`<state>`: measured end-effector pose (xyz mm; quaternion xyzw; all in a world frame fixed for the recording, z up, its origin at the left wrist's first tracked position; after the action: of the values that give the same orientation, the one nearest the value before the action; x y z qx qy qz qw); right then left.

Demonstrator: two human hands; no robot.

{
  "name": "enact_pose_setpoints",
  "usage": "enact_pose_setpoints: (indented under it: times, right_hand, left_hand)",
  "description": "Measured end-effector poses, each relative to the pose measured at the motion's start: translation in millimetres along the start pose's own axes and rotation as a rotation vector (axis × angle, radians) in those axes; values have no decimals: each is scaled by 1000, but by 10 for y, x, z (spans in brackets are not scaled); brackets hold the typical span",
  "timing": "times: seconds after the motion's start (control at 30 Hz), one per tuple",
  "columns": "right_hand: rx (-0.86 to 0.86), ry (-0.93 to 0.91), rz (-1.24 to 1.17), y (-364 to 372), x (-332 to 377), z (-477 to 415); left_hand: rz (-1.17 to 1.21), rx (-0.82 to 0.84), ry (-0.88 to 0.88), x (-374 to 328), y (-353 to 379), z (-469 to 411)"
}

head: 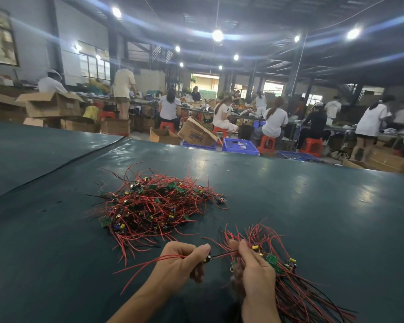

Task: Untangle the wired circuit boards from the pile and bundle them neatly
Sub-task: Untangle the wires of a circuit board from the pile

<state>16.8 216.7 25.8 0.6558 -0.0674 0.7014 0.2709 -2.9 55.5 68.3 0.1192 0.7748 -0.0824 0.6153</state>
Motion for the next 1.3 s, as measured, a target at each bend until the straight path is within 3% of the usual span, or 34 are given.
enact_pose_setpoints:
  times: [0.1, 0.23, 0.33, 0.47, 0.63, 0.8, 0.9, 1.3]
  right_hand:
    - [-111, 19, -146, -210, 63, -88]
    - [-133, -26, -181, -225, 99, -78]
    - [-40, -78, -73, -82, 100, 9]
    - [174, -211, 166, 296, 81, 220]
    - [150, -234, 226, 328, 76, 232]
    - [-2, -80, 15, 11, 63, 41]
    - [-85, -94, -83, -139, 91, -27]
    - [-51, -232, -157, -84, 190, 53]
  left_hand:
    - [12, 14, 12, -27, -10, 2]
    - [28, -7, 30, -50, -29, 10]
    - [58, -54, 17, -16, -88, -1]
    - [3, 13, 3, 18, -3, 10]
    - [-18, 19, -39, 46, 21, 15]
    - [23, 3, -46, -14, -22, 25]
    - [31, -27, -66, -22, -60, 28]
    - [163, -210, -223, 225, -184, 3]
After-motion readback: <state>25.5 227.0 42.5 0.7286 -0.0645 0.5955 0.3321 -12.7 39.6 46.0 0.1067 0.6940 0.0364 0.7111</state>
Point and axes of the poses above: each hand's wrist, its own z-axis away from the middle knuckle, its own y-axis out of the palm, x = y × z, the point moved 8 cm from there along -z, towards the middle knuckle, and after that the axes turned 3 degrees about z, right-handed, at the moved point
